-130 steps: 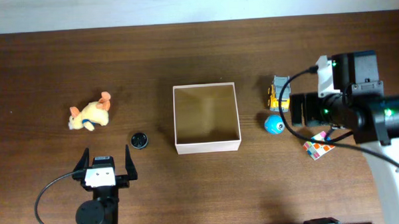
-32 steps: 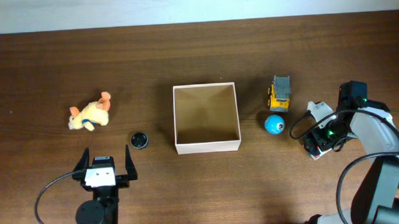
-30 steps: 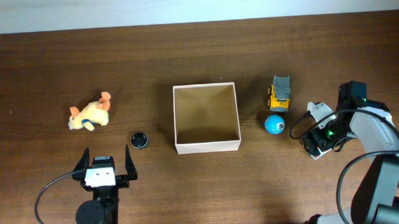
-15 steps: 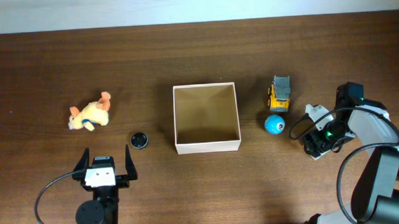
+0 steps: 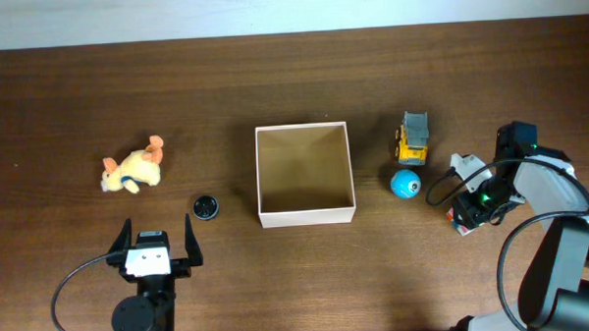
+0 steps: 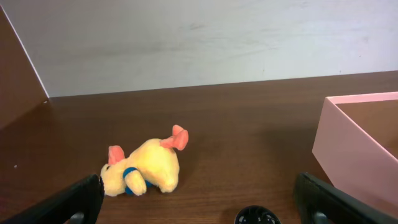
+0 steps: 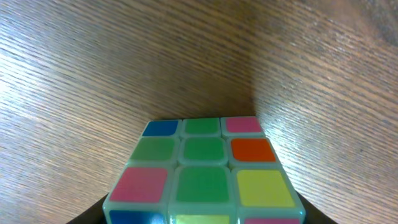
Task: Pack container
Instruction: 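Lower the right gripper over the Rubik's cube and close on it, then lift the Rubik's cube with the right gripper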
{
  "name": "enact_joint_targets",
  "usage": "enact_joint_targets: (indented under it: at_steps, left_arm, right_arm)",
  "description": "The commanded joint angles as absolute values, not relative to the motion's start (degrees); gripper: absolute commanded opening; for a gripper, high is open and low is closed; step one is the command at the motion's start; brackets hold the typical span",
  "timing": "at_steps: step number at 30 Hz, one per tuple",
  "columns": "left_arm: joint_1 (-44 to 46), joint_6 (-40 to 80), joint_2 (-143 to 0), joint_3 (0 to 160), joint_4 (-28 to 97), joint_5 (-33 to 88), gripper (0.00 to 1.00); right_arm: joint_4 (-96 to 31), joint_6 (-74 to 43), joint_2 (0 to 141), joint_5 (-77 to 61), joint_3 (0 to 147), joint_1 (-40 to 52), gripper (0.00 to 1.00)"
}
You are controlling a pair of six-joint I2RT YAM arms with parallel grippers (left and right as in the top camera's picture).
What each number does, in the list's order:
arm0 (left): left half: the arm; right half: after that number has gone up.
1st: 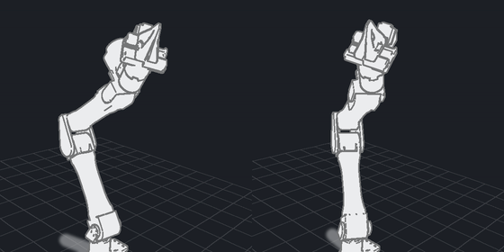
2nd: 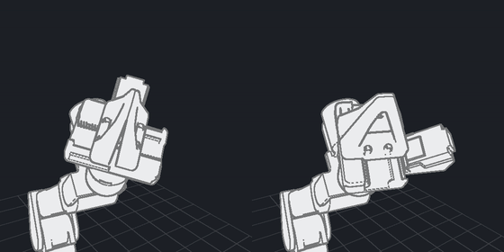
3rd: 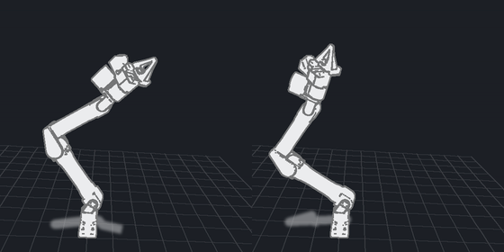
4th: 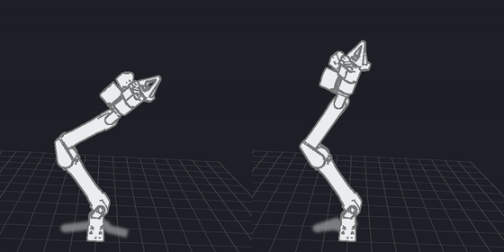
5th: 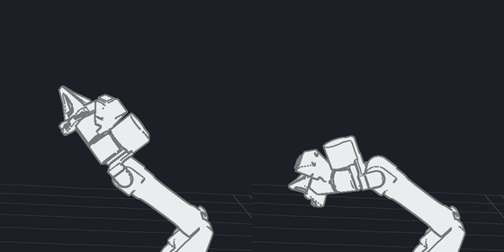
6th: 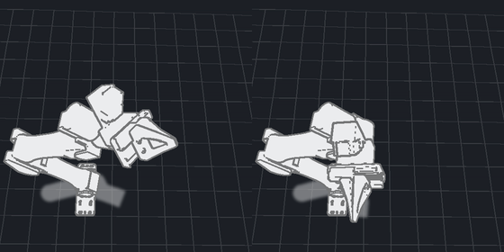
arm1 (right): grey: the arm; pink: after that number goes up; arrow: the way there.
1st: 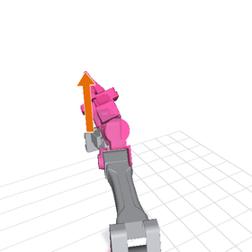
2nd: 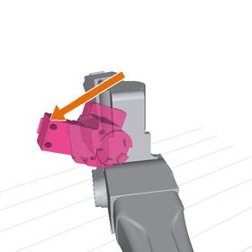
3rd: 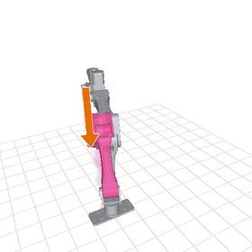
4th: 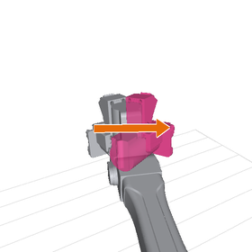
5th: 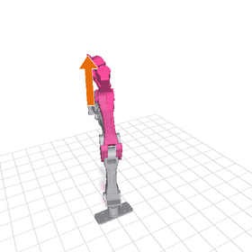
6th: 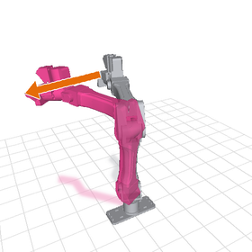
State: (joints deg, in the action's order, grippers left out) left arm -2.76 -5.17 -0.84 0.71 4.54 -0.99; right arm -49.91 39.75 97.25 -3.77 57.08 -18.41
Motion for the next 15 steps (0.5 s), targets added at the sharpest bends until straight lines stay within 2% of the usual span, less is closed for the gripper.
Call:
enact_joint_targets:
  at_steps: [1, 15]
  left_arm:
    - [-3.16, -6.28, -0.4, 0.49, 4.78, -0.62, 0.99]
    - [-3.16, -6.28, -0.4, 0.49, 4.78, -0.62, 0.99]
  right_arm:
    - [-48.66, 36.71, 97.78, -7.38, 56.64, -18.79, 0.56]
    - [-36.45, 10.07, 97.78, -7.33, 56.66, -18.76, 0.54]
